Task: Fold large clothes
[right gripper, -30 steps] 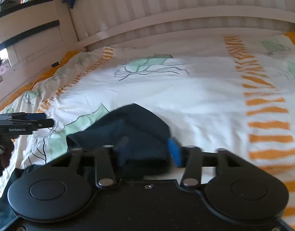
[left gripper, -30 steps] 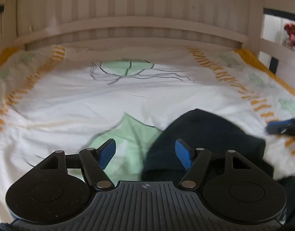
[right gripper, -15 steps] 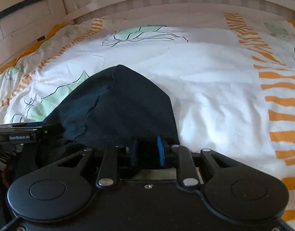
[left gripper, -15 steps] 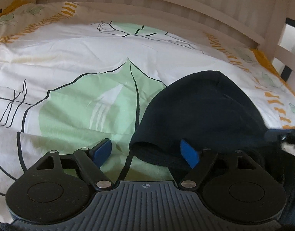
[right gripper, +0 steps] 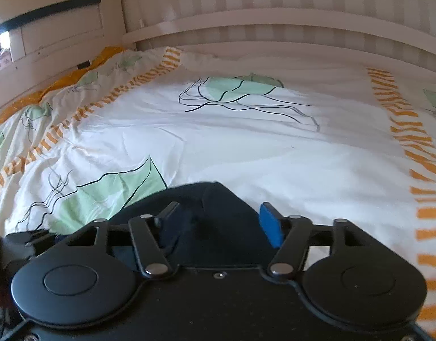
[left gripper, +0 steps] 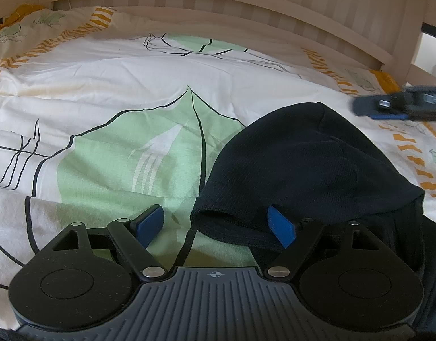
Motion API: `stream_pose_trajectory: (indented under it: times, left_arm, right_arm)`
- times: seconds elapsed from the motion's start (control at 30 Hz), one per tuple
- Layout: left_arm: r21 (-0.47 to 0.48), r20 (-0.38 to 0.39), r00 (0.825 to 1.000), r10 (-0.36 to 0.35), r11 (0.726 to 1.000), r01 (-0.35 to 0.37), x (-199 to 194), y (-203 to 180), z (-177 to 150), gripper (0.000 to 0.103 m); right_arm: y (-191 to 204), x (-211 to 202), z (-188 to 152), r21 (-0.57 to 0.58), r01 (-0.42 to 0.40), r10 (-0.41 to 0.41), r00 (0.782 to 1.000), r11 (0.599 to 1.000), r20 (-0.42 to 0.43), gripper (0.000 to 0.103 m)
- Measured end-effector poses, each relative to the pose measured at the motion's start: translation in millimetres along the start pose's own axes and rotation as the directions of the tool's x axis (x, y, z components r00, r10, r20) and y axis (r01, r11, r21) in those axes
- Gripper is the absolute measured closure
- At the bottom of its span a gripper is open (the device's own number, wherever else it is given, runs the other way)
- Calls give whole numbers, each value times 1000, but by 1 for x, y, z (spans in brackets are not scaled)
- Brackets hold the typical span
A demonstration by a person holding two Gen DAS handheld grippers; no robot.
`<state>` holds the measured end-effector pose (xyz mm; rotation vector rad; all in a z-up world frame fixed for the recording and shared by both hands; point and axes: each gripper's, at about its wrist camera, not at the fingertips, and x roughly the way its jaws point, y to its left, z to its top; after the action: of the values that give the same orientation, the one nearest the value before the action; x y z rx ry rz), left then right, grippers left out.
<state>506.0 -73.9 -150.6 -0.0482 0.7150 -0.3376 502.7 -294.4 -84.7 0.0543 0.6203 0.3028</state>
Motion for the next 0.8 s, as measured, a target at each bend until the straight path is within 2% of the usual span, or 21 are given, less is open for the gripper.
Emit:
stream_pose_trajectory:
  times: [0.27, 0.33, 0.37, 0.4, 0.5, 0.6, 0.7, 0.8]
  left_arm:
    - [4, 2, 1000, 3, 1000, -3, 0, -1, 0, 22]
    - [7, 0, 1000, 4, 1000, -4, 0, -1, 1, 22]
    - [8, -2, 1000, 3, 1000, -3, 0, -1, 2, 22]
    - [10, -10, 1000, 2, 1000, -2, 0, -1, 5, 23]
    - [6, -40, 999, -22, 1000, 22, -7, 0, 18, 26]
    - [-66, -7, 992, -127, 990, 126, -27, -2, 26, 25]
    - [-25, 5, 983, -182, 983, 182, -41, -19, 26, 25]
    - [21, -31, 983, -182, 983, 183, -39, -35, 18, 25]
  right_arm:
    - [-5, 52, 3, 1, -27, 27, 999, 1000, -45, 34]
    - [-7, 60, 0, 11, -29, 30, 997, 1000, -66, 38]
    - [-9, 62, -1, 18, -37, 38, 996, 999, -77, 64]
    - [-11, 65, -2, 32, -50, 53, 994, 998, -92, 81]
    - [-5, 55, -2, 6, -40, 41, 997, 999, -65, 83]
    - [2, 31, 3, -36, -37, 37, 999, 999, 4, 83]
    - [10, 0, 5, -78, -36, 42, 996, 996, 80, 83]
    - [24, -37, 2, -131, -34, 53, 988, 991, 147, 83]
